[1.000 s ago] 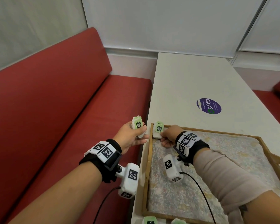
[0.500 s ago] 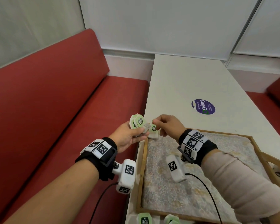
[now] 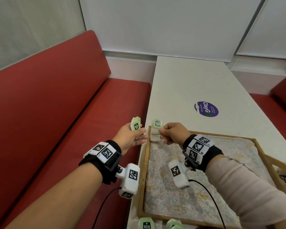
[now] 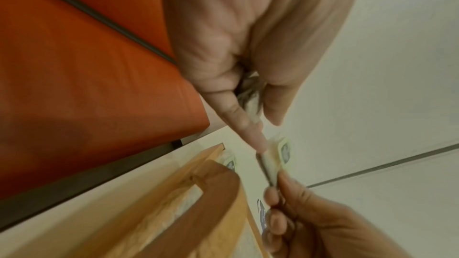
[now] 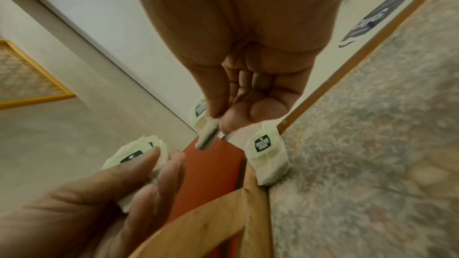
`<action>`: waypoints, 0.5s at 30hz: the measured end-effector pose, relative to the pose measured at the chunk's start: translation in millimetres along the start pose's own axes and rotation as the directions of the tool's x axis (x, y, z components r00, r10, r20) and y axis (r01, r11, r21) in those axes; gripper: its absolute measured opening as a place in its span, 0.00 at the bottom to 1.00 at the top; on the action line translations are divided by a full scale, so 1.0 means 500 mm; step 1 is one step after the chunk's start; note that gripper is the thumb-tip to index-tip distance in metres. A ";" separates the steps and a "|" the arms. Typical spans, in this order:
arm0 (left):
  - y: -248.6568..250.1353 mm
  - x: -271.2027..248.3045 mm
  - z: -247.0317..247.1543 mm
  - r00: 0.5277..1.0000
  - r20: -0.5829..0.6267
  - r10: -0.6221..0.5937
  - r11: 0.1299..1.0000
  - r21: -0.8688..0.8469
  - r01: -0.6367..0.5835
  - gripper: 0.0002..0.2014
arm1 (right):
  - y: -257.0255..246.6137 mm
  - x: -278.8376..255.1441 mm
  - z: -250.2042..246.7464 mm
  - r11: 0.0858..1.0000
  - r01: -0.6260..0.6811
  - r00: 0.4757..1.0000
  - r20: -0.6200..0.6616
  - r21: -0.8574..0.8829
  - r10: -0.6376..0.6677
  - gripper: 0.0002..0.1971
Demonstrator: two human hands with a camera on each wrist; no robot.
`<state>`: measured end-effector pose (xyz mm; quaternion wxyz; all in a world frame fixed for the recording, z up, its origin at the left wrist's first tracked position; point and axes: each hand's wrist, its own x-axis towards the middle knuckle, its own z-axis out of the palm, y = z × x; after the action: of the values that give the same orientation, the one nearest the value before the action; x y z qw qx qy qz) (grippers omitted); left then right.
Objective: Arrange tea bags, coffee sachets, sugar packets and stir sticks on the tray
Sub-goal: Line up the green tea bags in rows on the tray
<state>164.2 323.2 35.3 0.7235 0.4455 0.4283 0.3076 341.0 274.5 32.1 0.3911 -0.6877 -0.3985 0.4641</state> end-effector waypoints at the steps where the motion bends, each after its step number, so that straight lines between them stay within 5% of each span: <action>1: 0.000 0.002 -0.002 1.000 -0.009 -0.003 1.000 -0.011 0.003 0.09 | 0.007 0.002 0.000 0.999 -0.040 0.999 -0.002 0.008 0.040 0.09; 15: -0.010 0.005 -0.009 1.000 0.015 -0.027 1.000 -0.013 0.027 0.11 | 0.023 0.011 0.040 0.927 -0.375 0.926 0.043 -0.011 0.375 0.13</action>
<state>161.6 325.0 28.7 0.7337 0.4372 0.4268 0.2973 325.4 278.5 14.3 0.2854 -0.7412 -0.2686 0.5450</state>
